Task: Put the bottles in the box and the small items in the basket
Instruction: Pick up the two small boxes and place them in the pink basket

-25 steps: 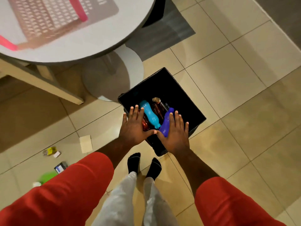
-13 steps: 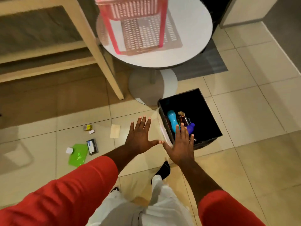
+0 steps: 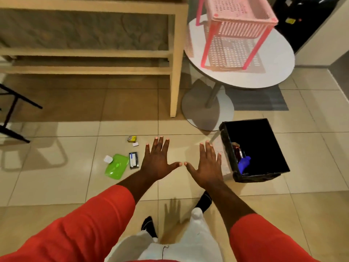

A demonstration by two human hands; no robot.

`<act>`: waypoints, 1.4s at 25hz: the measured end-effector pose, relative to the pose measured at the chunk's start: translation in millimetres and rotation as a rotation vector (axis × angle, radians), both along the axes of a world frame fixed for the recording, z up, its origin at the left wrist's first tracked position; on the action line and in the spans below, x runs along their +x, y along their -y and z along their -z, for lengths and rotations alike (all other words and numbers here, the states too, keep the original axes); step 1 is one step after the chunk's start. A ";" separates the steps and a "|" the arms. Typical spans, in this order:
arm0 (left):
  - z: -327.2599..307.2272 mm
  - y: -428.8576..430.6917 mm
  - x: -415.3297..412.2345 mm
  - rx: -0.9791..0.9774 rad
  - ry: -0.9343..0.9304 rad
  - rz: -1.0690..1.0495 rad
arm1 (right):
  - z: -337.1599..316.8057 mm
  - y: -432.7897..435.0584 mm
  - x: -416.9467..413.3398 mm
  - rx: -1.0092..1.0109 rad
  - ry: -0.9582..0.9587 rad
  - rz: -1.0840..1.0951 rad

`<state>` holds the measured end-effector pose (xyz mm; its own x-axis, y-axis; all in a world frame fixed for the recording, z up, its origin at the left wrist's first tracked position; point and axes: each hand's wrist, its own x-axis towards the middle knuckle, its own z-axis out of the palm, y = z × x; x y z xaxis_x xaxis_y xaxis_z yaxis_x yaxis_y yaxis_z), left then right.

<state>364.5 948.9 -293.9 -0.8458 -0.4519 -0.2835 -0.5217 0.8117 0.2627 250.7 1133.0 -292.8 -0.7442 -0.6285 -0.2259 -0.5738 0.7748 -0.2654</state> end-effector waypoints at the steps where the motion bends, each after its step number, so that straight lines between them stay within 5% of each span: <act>1: -3.4 12.4 20.6 -0.012 0.001 -0.020 | -2.0 13.9 17.0 -0.011 0.004 -0.025; 12: 34.4 131.5 169.3 0.005 0.123 -0.341 | 41.5 179.2 103.5 0.025 0.075 -0.379; 23: 139.7 253.5 144.0 0.093 0.186 -0.495 | 166.6 337.0 70.3 0.086 0.174 -0.553; 35: 507.6 323.2 109.0 0.191 0.235 -0.433 | 527.1 405.6 49.9 0.136 0.235 -0.511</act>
